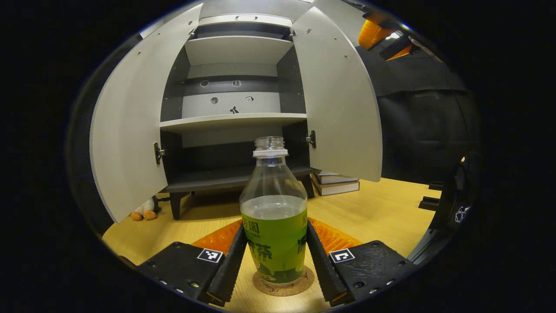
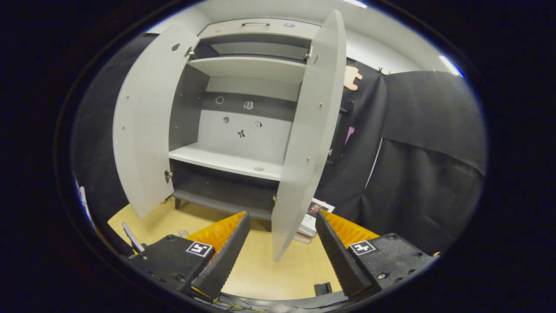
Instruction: Grasp the bottle in the cabinet with the left hand and place it on the coaster, then close the right door with the right hand and the left door with the left hand.
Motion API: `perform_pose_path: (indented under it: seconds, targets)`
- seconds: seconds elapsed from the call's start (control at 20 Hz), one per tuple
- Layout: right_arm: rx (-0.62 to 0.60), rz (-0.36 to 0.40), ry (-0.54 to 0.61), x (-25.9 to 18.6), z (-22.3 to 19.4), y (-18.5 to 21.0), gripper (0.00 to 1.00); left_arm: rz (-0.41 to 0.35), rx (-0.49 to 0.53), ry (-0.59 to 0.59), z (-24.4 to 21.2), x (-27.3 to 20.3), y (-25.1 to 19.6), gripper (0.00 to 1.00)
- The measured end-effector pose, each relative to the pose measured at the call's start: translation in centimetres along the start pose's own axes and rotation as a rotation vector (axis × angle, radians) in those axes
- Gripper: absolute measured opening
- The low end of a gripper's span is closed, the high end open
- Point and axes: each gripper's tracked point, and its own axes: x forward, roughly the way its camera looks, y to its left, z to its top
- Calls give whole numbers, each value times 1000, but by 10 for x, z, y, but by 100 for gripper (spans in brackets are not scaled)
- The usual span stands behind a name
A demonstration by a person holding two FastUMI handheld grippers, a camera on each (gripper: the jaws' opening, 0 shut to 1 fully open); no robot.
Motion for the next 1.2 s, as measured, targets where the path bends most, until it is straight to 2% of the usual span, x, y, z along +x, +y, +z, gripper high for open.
perform_pose_path:
  seconds: [0.2, 0.25, 0.35, 0.45, 0.5, 0.55, 0.7, 0.95, 1.0, 1.2]
  targets:
    - [-23, 17, 12, 1, 0, 10, 100, -5, -9, -11, -6, -1, 0, 74]
    - [-29, 19, 13, 0, 0, 12, 96, -4, -10, -16, -5, -1, 1, 73]
    - [-36, 23, 19, 0, -2, 15, 99, 0, -21, -10, -10, 0, 0, 76]
    - [-32, 28, 20, -1, -2, 17, 99, 16, -23, -11, -10, -9, 4, 81]
    - [-32, 27, 21, -2, -3, 17, 96, 17, -20, -12, -9, -12, 5, 91]
    - [-31, 26, 21, -2, -4, 16, 99, 19, -9, -17, -5, -12, 7, 95]
    - [-16, 24, 21, -3, -5, 15, 99, 27, 19, -34, 9, -14, 9, 96]
    - [1, 17, 25, -6, -10, 12, 96, 40, -6, -73, 53, -21, 10, 96]
    - [8, 16, 20, -6, -10, 12, 99, 43, -12, -82, 63, -23, 9, 96]
    - [42, 23, -2, -9, -6, 14, 100, 28, -1, -95, 105, -33, 4, 96]
